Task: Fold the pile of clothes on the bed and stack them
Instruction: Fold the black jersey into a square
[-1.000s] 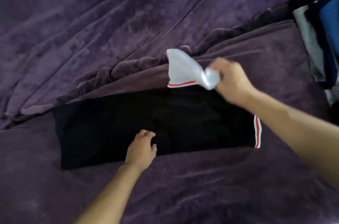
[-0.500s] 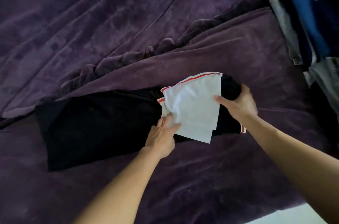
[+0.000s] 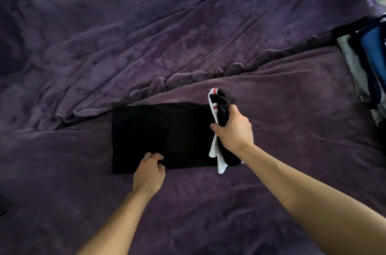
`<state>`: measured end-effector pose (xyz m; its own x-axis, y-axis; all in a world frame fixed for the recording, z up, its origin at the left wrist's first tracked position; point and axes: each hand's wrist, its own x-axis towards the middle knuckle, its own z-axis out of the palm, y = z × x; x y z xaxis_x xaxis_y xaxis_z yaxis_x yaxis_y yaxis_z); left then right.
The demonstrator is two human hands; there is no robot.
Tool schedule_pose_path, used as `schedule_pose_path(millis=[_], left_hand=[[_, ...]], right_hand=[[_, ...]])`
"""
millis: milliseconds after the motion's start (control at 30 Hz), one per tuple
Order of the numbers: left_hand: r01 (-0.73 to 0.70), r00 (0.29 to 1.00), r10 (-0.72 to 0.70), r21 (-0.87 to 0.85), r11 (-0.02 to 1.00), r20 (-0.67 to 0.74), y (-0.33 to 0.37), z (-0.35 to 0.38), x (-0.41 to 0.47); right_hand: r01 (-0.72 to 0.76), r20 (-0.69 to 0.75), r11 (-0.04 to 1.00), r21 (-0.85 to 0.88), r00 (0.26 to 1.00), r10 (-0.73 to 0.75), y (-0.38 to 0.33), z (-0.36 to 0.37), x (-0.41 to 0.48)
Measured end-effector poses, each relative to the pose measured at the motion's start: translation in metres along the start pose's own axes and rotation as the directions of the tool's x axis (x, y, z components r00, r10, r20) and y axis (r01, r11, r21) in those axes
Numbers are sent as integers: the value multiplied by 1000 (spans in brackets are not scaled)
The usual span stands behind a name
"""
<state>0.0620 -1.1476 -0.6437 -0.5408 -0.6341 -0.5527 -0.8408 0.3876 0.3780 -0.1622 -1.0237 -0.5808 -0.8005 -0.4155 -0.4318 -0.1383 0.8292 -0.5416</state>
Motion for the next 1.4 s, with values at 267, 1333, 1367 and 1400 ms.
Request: schedule_pose_path(millis=[267, 1333, 1367, 1400], left_hand=[[-39, 988, 38, -6, 999, -148, -51, -23, 3], [59, 932, -188, -383, 922, -309, -173, -106, 28], [45, 945, -171, -406, 913, -279, -161, -102, 39], [50, 957, -168, -438, 898, -235, -149, -98, 52]], right_hand=[[-60, 110, 961, 272, 993, 31, -5, 99, -3], [144, -76, 989, 36, 987, -141, -87, 201, -42], [73, -55, 997, 4, 996, -73, -72, 196, -35], [21, -21, 1000, -9, 1000, -21, -62, 195, -28]])
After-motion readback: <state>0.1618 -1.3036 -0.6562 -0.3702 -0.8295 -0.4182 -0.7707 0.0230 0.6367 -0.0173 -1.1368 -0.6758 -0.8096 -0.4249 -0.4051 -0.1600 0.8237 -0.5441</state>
